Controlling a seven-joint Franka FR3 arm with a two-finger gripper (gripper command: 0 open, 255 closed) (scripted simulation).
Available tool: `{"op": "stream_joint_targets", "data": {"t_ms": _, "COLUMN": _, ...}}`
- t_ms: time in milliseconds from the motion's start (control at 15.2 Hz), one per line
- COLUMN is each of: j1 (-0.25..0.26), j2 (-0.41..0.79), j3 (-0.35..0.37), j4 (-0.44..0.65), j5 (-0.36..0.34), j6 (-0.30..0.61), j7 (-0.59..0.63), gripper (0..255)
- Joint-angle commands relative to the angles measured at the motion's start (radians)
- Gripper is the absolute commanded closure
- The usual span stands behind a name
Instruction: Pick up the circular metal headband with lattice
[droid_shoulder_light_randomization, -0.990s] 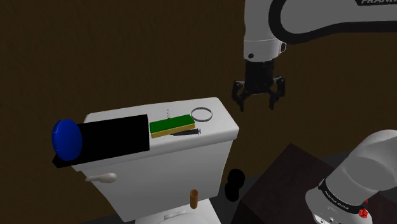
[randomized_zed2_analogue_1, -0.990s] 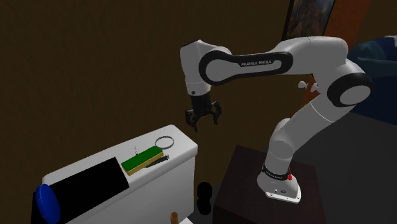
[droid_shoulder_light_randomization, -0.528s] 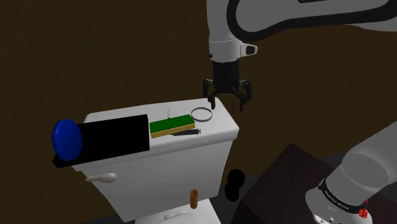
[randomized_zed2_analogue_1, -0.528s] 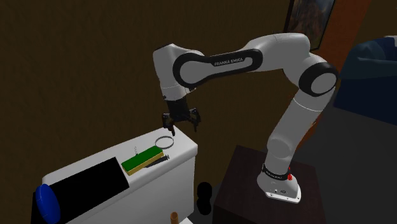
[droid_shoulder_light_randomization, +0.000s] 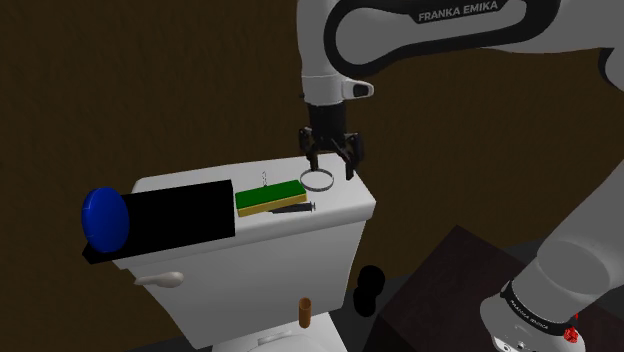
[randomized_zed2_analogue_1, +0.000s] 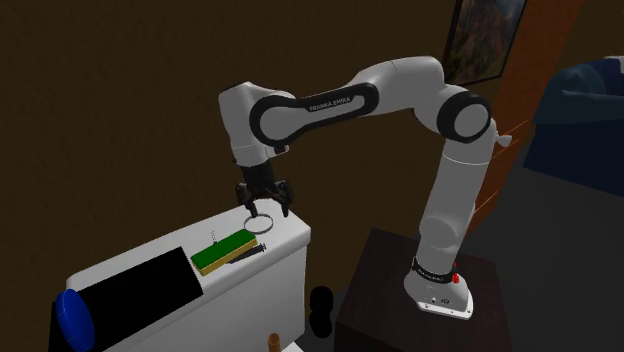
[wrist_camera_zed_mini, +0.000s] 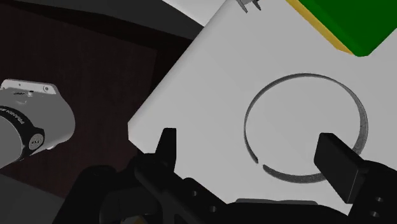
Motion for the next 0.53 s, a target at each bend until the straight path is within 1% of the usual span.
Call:
{"op": "stream_joint_targets", "data": {"t_ms": 0, "j1": 0.001, "j2": 0.005, "j3": 0.001, "j4": -0.021, "j5": -0.003, "j6": 0.025, "j7": 0.004, "gripper": 0}}
{"op": "stream_joint_targets", "data": {"t_ms": 132, "j1": 0.002, "j2": 0.006, "j3": 0.001, "j4": -0.046, "j5": -0.004, "j6": 0.052, "j7": 0.002, "gripper": 0}}
{"op": "stream_joint_targets", "data": {"t_ms": 264, "j1": 0.002, "j2": 0.007, "j3": 0.001, "j4": -0.053, "j5": -0.004, "j6": 0.059, "j7": 0.002, "gripper": 0}}
{"op": "stream_joint_targets", "data": {"t_ms": 330, "j1": 0.001, "j2": 0.005, "j3": 0.001, "j4": -0.055, "j5": -0.002, "j6": 0.059, "j7": 0.001, "gripper": 255}}
{"op": "stream_joint_targets", "data": {"t_ms": 462, "j1": 0.001, "j2": 0.004, "j3": 0.0, "j4": -0.057, "j5": -0.002, "j6": 0.06, "j7": 0.0, "gripper": 255}}
